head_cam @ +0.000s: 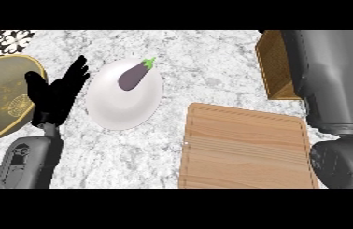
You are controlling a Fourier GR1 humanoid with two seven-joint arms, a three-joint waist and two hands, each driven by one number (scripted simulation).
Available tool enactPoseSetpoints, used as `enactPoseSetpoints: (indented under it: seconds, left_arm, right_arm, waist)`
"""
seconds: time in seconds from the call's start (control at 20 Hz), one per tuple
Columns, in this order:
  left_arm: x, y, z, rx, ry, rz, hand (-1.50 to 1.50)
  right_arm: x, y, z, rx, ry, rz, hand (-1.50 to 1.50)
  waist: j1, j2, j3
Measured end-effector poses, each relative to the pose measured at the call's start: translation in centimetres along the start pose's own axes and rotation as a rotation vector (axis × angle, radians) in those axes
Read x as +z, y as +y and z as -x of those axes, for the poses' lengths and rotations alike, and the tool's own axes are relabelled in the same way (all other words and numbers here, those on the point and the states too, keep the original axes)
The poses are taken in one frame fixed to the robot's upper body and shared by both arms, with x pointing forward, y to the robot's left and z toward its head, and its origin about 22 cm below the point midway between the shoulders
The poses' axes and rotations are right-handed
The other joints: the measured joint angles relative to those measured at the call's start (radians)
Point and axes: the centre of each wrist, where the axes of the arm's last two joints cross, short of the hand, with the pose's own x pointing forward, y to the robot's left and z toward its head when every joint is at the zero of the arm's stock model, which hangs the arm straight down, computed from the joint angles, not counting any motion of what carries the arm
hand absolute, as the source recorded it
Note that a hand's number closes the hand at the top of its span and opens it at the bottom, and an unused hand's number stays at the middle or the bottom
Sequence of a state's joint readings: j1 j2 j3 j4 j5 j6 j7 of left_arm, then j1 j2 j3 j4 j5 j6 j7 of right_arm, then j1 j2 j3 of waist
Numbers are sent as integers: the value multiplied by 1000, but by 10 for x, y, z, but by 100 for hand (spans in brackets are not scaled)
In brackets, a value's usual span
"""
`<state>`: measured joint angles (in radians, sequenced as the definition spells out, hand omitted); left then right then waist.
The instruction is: Pick the squash from the cutting board and place it in the basket
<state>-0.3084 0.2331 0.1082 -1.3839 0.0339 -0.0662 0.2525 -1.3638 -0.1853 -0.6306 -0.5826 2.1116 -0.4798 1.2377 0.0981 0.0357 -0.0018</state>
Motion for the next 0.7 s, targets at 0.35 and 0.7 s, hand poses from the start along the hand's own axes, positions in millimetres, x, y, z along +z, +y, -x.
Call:
enactPoseSetpoints:
  seconds: [0.35,0.7]
  left_arm:
    - [3,4,6,9,7,-18,0]
    - [4,11,7,10,9,-24,0]
  right_arm:
    - [-7,19,24,6,46,44,-150]
    - [-9,35,50,12,122,60,-150]
  waist:
    - [-19,-3,0]
    - [-25,-6,1]
